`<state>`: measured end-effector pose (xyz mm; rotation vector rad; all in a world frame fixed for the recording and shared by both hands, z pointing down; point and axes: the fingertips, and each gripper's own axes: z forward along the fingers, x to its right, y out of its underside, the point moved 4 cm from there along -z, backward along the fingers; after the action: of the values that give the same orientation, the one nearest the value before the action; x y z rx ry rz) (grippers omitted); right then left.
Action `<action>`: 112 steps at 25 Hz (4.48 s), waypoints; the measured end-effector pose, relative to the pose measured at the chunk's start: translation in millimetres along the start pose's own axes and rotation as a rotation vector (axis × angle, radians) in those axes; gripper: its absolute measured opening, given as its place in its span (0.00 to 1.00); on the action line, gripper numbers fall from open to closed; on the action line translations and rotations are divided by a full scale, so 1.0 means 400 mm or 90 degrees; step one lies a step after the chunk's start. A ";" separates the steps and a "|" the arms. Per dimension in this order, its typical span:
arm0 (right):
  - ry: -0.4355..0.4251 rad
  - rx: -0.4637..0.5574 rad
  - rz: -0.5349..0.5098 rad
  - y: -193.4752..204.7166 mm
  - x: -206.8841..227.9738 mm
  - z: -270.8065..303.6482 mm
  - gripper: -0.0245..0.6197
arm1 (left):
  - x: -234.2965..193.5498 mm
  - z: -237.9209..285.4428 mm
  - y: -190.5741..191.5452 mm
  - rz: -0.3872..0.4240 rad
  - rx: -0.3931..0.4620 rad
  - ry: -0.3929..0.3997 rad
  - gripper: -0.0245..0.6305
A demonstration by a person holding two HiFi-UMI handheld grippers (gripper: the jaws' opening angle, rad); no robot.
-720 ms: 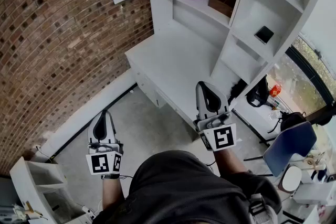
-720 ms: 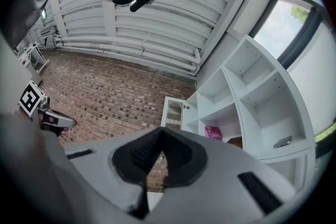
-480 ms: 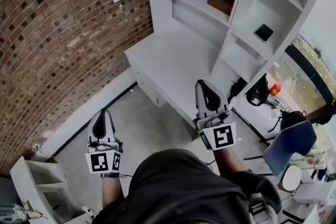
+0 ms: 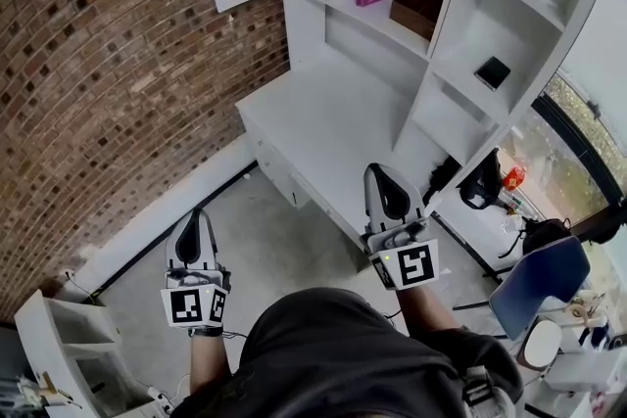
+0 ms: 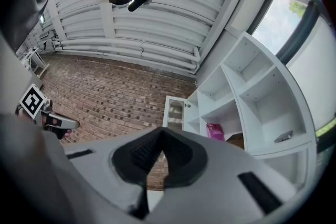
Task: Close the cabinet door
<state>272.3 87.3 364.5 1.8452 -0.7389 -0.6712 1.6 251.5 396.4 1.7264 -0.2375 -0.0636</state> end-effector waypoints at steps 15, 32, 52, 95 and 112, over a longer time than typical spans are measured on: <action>-0.028 0.016 0.011 0.004 0.090 -0.018 0.40 | 0.076 0.052 0.011 -0.001 -0.003 -0.006 0.04; -0.059 -0.015 0.029 0.069 0.143 0.011 0.54 | 0.110 0.068 0.046 0.004 -0.027 -0.040 0.04; -0.050 -0.014 -0.007 0.204 0.066 0.364 0.54 | -0.168 0.366 0.169 -0.037 -0.019 -0.011 0.04; -0.037 0.135 -0.076 0.203 0.021 1.552 0.54 | -0.653 0.794 0.293 -0.073 -0.022 -0.068 0.04; -0.011 0.107 -0.128 0.198 -0.028 1.942 0.54 | -0.747 0.659 0.314 -0.075 -0.033 -0.190 0.04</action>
<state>-315.1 -388.4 168.0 2.0889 -0.6422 -0.7742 -352.3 35.1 447.0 1.6740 -0.3503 -0.4122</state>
